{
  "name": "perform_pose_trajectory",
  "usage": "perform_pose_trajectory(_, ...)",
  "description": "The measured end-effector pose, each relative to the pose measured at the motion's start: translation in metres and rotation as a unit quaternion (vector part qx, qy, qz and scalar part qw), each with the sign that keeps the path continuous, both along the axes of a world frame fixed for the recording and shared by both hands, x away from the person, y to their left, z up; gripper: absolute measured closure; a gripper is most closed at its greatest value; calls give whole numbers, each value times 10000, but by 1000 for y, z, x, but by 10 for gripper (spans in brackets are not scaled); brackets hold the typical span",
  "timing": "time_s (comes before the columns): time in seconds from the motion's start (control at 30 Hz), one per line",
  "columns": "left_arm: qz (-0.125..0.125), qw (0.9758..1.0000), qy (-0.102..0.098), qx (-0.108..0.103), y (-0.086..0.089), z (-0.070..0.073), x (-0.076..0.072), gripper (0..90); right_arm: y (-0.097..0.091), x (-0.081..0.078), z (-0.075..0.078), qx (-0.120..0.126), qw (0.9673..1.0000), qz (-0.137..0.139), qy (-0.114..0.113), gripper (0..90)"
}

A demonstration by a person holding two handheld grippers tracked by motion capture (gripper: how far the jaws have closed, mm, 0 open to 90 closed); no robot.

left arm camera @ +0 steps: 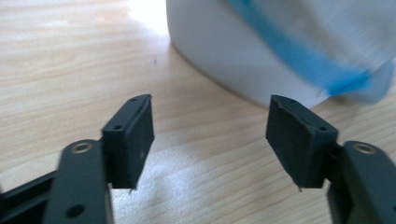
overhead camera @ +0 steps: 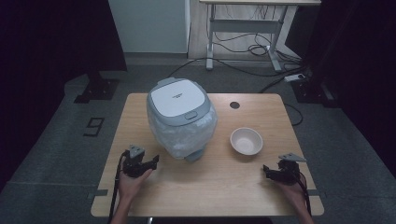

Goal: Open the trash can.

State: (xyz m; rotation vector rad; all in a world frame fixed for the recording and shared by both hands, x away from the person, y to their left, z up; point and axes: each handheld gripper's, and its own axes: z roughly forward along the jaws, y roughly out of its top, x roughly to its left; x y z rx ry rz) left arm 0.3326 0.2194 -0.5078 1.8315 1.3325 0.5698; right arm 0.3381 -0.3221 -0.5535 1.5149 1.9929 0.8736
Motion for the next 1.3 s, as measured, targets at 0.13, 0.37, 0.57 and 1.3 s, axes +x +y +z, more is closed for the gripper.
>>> perform_pose_trajectory(0.13, -31, 9999, -101, -116, 2, 6, -2, 427, 0, 0, 0, 3, 10000, -2, 1, 139)
perform_pose_trajectory(0.37, 94, 9993, -215, -285, 3, 15, -6, 486, 0, -1, 0, -5, 10000, 39, -5, 142)
perform_pose_trajectory(0.57, 42, 9985, -399, -371, 4, 24, -9, 528, 0, -1, 0, -4, 10000, 39, -6, 142)
perform_pose_trajectory(1.3, -369, 9915, -1051, -678, -5, 68, -23, 633, 1, -2, 0, 1, 10000, 40, -6, 147)
